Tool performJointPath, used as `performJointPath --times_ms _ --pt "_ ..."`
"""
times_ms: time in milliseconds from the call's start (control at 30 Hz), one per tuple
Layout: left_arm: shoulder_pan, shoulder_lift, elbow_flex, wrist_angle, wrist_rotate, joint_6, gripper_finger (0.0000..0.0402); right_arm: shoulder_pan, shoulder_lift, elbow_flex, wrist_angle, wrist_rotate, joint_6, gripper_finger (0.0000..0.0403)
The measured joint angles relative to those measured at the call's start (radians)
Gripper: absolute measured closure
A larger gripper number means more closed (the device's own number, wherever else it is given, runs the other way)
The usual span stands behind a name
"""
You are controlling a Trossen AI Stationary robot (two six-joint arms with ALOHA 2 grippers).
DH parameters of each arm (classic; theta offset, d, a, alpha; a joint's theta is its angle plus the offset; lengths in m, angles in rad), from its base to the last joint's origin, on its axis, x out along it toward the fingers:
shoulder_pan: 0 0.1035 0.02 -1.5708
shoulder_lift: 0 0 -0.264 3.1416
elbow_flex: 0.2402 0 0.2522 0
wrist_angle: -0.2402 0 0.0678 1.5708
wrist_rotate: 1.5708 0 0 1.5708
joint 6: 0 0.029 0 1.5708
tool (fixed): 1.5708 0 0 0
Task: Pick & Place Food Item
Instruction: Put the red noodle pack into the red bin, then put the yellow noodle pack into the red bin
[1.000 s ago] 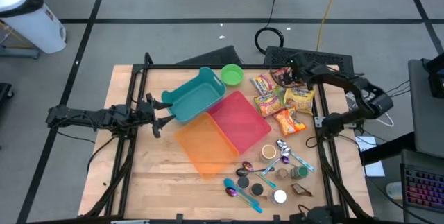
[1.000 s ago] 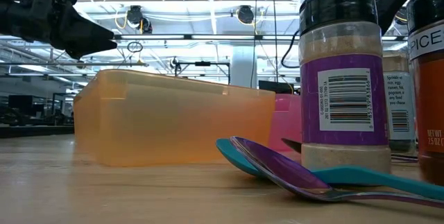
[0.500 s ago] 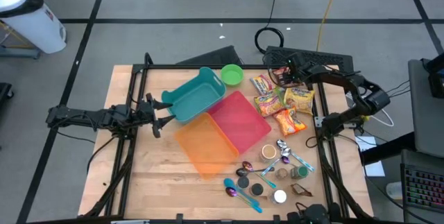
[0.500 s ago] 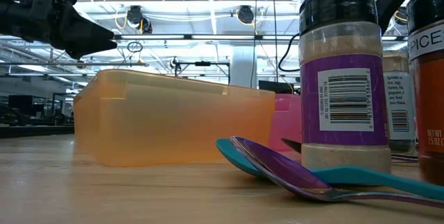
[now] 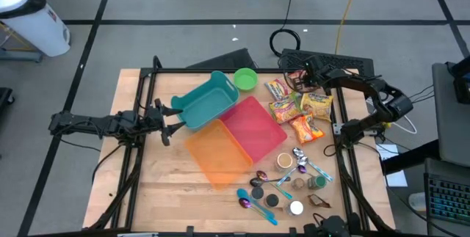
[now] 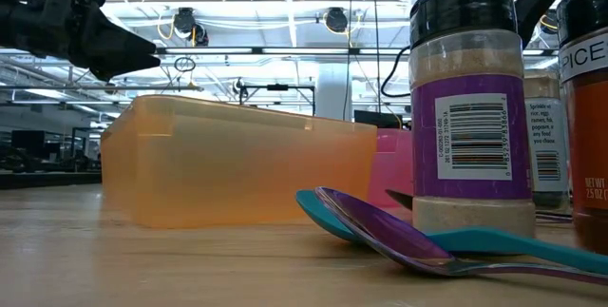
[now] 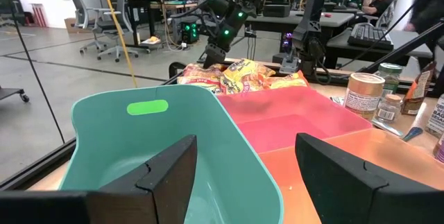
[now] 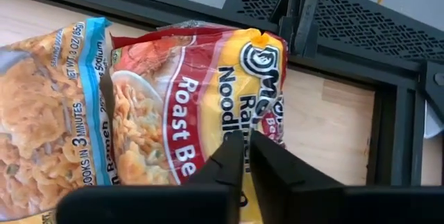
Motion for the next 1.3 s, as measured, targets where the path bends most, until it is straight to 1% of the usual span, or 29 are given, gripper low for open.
performJointPath --times_ms 133,233,467,633,733,867,1000,1067,1300 --pt "0.000 0.000 0.000 0.000 0.000 0.000 0.0149 0.000 -0.015 -0.001 -0.001 0.000 -0.012 0.0396" --pt "0.000 0.000 0.000 0.000 0.000 0.000 0.0149 0.000 -0.056 -0.001 -0.002 0.001 -0.020 0.0401" --pt "0.000 0.000 0.000 0.000 0.000 0.000 0.0149 0.009 -0.234 -0.001 -0.001 0.005 -0.038 0.0402" --pt "0.000 0.000 0.000 0.000 0.000 0.000 0.0149 0.061 -0.372 -0.001 0.040 -0.003 -0.090 0.0402" --pt "0.000 0.000 0.000 0.000 0.000 0.000 0.0149 0.107 -0.439 -0.001 0.074 -0.076 -0.124 0.0403" --pt "0.000 0.000 0.000 0.000 0.000 0.000 0.0149 0.186 -0.505 -0.001 0.150 -0.265 -0.154 0.0403" --pt "0.000 0.000 0.000 0.000 0.000 0.000 0.0149 0.293 -0.542 -0.001 0.224 -0.405 -0.177 0.0403" --pt "0.000 0.000 0.000 0.000 0.000 0.000 0.0149 0.345 -0.552 -0.001 0.244 -0.446 -0.191 0.0403" --pt "0.000 0.000 0.000 0.000 0.000 0.000 0.0149 0.509 -0.541 -0.001 0.306 -0.475 -0.231 0.0403"
